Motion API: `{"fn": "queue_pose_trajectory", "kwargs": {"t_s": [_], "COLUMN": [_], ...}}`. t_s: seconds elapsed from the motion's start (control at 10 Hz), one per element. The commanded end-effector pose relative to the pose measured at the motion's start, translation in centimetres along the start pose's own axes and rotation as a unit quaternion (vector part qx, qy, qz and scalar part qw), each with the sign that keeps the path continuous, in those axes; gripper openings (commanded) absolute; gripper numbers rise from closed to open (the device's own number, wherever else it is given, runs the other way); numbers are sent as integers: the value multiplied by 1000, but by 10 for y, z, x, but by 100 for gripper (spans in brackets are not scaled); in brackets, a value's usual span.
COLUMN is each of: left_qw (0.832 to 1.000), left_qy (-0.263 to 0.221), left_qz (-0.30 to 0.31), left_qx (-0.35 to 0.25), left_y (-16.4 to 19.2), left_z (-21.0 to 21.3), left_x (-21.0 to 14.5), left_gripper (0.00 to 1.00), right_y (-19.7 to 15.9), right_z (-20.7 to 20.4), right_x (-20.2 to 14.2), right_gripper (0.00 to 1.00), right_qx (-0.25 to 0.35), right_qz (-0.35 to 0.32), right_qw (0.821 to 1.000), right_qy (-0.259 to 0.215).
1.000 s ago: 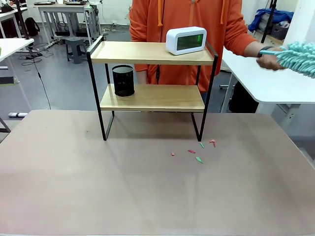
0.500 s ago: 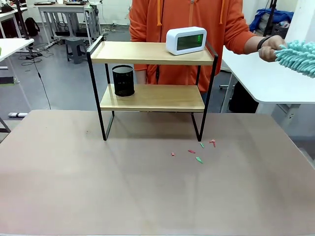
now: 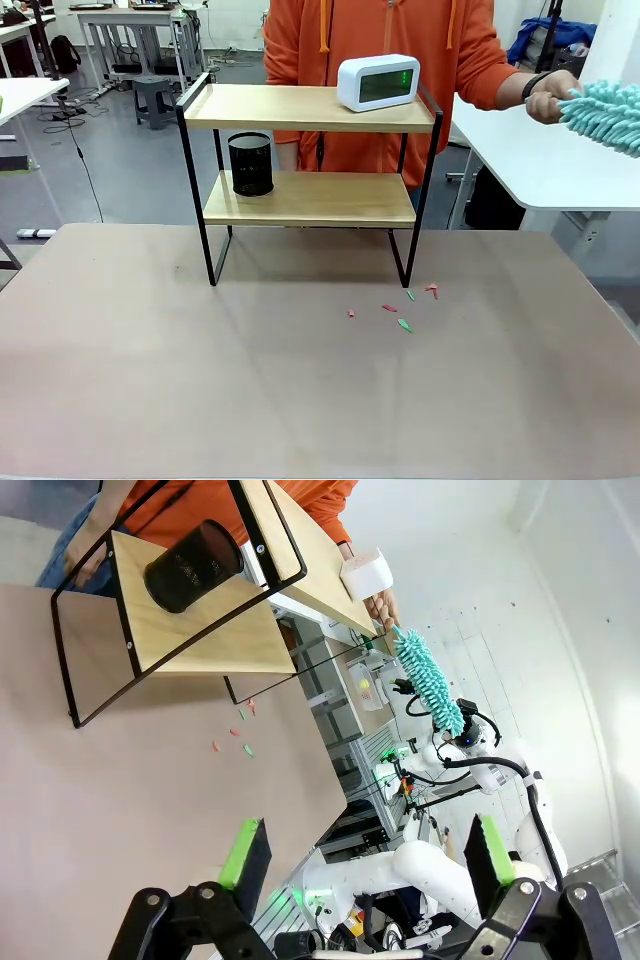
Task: Clean the shelf.
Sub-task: Hand the Duster back to the human.
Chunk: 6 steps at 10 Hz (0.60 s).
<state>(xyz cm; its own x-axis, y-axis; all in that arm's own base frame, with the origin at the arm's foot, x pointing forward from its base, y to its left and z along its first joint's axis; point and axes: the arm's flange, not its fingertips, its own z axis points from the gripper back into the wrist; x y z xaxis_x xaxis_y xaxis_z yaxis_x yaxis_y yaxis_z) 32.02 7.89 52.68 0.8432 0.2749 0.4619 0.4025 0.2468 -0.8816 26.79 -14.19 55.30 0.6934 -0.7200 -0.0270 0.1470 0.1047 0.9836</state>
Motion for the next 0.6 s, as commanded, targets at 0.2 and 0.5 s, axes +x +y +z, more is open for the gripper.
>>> {"fn": "queue_pose_trajectory", "kwargs": {"t_s": [0.2, 0.5], "left_qw": [1000, 1000], "left_qy": [-1, -1], "left_qz": [-5, -5], "left_qx": [-1, -1], "left_y": [-1, -1], "left_z": [1, 1], "left_x": [0, 0], "left_gripper": [100, 100], "right_y": [0, 1], "right_z": [-1, 3], "right_x": [0, -4], "right_gripper": [100, 100], "right_qx": [-4, -3], "right_qz": [0, 0], "right_qw": [1000, 1000], "right_qy": [7, 7]}}
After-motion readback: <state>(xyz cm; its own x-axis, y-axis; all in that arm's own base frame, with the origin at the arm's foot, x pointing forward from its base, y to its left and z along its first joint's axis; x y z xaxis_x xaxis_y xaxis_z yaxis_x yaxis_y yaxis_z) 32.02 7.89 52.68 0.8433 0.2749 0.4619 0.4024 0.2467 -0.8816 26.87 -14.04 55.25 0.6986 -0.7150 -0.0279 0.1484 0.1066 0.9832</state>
